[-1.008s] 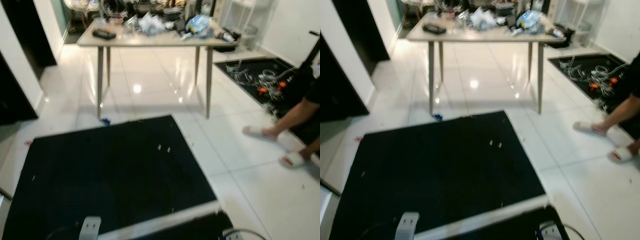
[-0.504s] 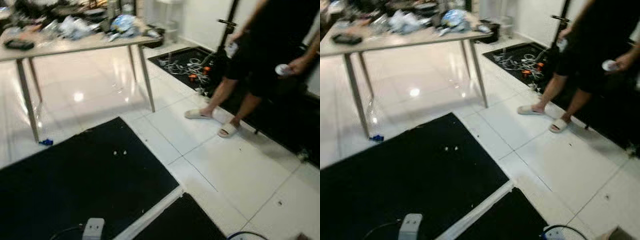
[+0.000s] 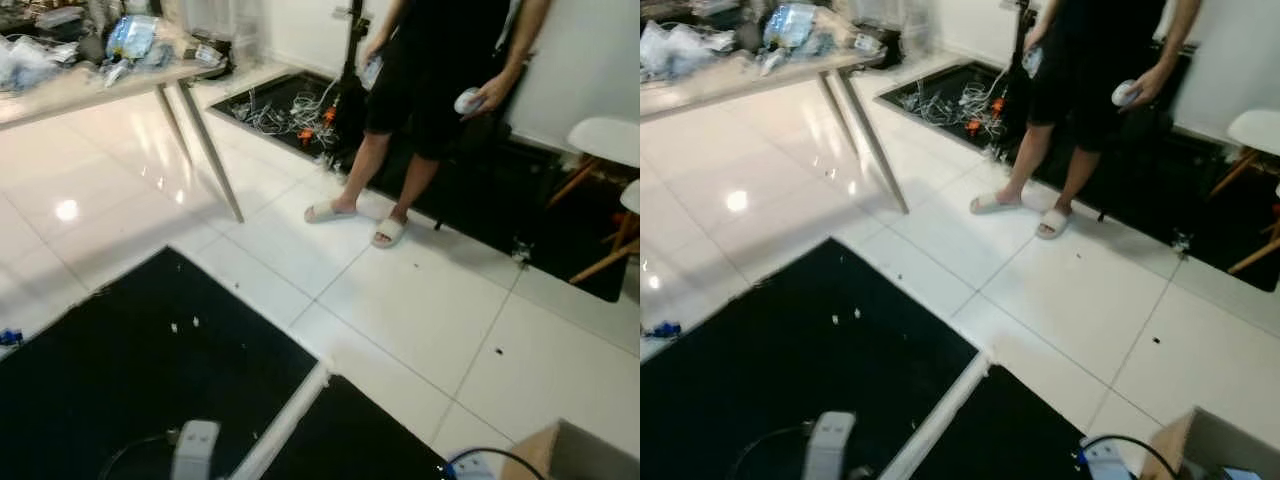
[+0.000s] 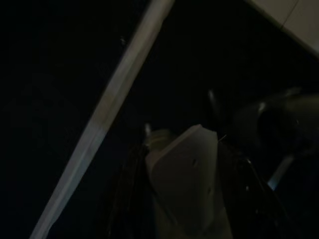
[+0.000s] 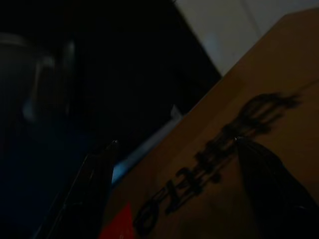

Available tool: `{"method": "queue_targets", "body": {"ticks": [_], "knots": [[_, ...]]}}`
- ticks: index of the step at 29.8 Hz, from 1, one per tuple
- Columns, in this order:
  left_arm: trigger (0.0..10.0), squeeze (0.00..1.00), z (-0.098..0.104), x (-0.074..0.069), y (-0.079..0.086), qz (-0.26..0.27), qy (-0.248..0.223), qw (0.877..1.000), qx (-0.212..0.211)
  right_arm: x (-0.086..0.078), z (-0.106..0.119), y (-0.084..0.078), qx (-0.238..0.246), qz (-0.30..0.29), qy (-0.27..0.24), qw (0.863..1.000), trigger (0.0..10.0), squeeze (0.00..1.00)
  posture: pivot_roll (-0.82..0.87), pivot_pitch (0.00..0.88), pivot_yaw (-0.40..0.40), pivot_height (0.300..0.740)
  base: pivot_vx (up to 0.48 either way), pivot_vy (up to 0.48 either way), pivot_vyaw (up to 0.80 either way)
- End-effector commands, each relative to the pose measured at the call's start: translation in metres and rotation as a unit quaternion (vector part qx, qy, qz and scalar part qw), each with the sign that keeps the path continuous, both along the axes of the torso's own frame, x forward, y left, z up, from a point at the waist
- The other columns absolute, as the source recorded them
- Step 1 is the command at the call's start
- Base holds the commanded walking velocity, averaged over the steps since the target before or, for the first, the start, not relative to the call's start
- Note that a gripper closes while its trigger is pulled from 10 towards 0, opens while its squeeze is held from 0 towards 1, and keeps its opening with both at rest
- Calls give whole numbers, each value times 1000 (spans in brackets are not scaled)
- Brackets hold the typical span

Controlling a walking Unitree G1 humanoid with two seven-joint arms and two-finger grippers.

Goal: Picking trash to rubbish bin

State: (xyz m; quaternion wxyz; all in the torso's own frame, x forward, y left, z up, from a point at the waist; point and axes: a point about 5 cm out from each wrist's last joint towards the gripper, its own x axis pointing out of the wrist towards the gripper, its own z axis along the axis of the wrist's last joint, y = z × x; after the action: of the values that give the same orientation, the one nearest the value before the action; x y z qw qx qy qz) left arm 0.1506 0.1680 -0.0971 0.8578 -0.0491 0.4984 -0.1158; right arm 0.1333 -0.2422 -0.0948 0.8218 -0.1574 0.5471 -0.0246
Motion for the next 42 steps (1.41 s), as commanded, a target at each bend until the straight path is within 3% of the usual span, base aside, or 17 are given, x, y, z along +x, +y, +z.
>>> {"method": "queue_targets", "body": {"ticks": [1,11,14,31,42], "knots": [[10000,0,-6,-15,0,-9,30,1000,3,-12,-4,0,2,-8,19,1000,10000,0,32,9,23,740,0,0,-788],[10000,0,-8,-21,4,-6,40,999,12,-14,-6,5,16,32,31,999,10000,0,35,11,21,740,0,0,-775],[10000,0,-8,-24,10,18,45,999,20,-15,-6,5,13,48,35,998,10000,0,35,9,17,740,0,0,0],[10000,0,-9,-26,12,12,48,999,23,-18,-7,5,9,64,43,997,10000,0,32,0,14,740,0,0,0],[10000,0,-9,-27,15,16,52,998,21,-20,-7,5,7,67,45,997,10000,0,33,0,14,740,0,-461,0]]}}
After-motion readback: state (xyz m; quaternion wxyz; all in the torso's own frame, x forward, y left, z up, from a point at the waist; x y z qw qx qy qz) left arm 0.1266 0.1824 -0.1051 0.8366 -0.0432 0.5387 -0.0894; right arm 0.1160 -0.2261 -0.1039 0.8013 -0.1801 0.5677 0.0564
